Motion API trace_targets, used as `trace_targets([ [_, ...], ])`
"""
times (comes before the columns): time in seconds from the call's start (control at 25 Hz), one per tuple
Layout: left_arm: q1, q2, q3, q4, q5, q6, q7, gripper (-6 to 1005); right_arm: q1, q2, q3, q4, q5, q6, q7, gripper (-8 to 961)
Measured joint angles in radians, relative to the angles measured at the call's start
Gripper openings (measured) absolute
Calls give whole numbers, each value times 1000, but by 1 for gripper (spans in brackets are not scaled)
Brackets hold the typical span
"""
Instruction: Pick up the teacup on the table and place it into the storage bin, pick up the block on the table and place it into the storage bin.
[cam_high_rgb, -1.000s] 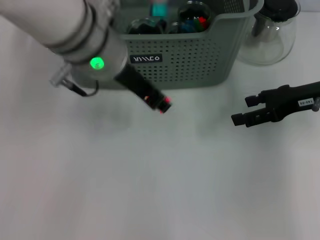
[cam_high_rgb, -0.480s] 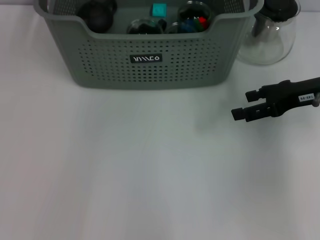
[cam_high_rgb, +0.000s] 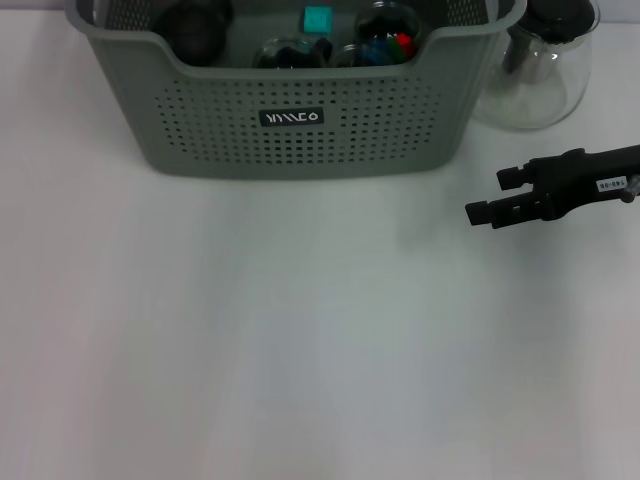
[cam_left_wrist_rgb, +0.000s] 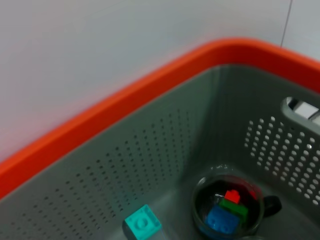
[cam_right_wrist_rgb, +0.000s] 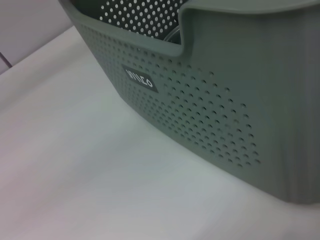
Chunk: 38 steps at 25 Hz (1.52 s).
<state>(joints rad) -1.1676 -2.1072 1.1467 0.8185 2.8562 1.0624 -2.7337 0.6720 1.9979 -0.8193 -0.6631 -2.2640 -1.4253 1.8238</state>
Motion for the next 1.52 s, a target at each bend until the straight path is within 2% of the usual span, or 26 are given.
trace_targets([
  [0.12, -9, 1, 4, -51, 0, -29, -2, 411, 3, 6, 0, -2, 0, 0, 0, 947],
  [0.4, 6, -5, 5, -68, 1, -34, -3, 413, 5, 10, -5, -1, 0, 2, -1, 946],
  [0.64, 36, -9, 4, -36, 2, -31, -14, 414, 5, 11, -7, 0, -2, 2, -3, 946],
  [0.76, 51, -10, 0, -4, 2, -16, -15, 475, 5, 11, -7, 1, -3, 1, -5, 947],
  [0.92, 73, -1, -6, 80, 0, 62, -15, 557, 4, 7, -1, 2, -3, -5, -12, 947],
  [1.08, 174, -18, -22, 348, -44, 178, 0, 639, 4, 4, 0, 2, -1, -7, -14, 947],
  [1.2, 300, -41, -42, 637, -190, 281, 53, 734, 4, 2, 0, 2, -1, -8, -16, 946],
  [1.28, 371, -48, -65, 762, -331, 334, 102, 797, 4, 2, 0, 2, -1, -12, -17, 946],
  [1.36, 446, -50, -95, 853, -526, 394, 168, 846, 4, 1, -1, 1, -1, -20, -17, 946],
  [1.52, 581, -55, -164, 886, -903, 516, 312, 913, -2, 0, 0, -9, 0, -66, -29, 946],
])
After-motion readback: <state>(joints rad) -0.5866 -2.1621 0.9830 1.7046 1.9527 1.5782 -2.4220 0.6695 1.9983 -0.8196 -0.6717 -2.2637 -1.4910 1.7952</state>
